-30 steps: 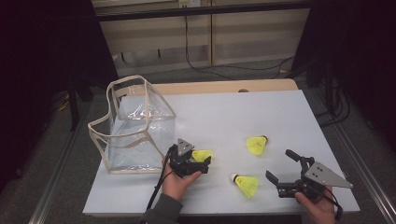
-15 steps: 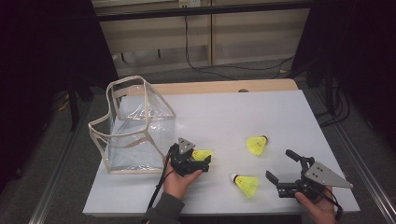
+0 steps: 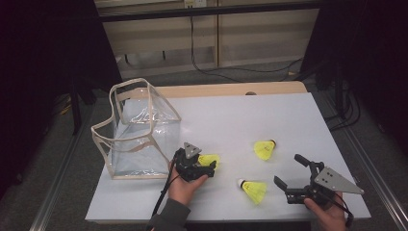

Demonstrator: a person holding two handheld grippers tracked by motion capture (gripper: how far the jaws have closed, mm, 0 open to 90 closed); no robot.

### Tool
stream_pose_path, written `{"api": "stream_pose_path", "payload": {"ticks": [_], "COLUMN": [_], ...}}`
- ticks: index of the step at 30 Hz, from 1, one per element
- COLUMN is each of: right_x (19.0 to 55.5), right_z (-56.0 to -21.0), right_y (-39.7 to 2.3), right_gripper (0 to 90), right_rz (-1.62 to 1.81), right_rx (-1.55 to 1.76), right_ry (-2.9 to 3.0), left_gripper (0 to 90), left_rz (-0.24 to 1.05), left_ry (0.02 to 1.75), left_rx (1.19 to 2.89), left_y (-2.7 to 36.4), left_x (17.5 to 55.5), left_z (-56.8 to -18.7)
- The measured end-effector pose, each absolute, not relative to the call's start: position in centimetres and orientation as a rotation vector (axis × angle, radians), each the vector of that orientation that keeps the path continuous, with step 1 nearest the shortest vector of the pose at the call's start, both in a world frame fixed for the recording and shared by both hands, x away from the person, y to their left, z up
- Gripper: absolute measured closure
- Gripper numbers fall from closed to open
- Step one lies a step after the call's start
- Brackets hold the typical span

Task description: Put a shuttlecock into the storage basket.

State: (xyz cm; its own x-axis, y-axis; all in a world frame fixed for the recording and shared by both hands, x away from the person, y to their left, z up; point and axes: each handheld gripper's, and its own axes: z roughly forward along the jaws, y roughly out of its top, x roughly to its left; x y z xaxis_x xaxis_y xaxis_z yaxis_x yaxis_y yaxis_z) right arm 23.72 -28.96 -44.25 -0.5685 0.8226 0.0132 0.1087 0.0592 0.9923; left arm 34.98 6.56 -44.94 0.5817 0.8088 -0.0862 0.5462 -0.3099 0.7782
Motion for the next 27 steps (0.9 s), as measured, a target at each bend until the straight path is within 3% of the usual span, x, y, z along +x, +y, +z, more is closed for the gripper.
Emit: {"api": "stream_pose_path", "payload": {"ticks": [27], "right_x": [23.69], "right_z": [-44.22], "right_y": [-29.01], "right_gripper": [0.3], "right_rz": [1.564], "right_rx": [0.934], "right_ry": [1.755], "left_gripper": [38.1], "left_rz": [0.477], "left_ry": [1.115], "left_rx": [2.062], "left_y": [7.19], "left_x": [34.84], "left_z": [-44.77]}}
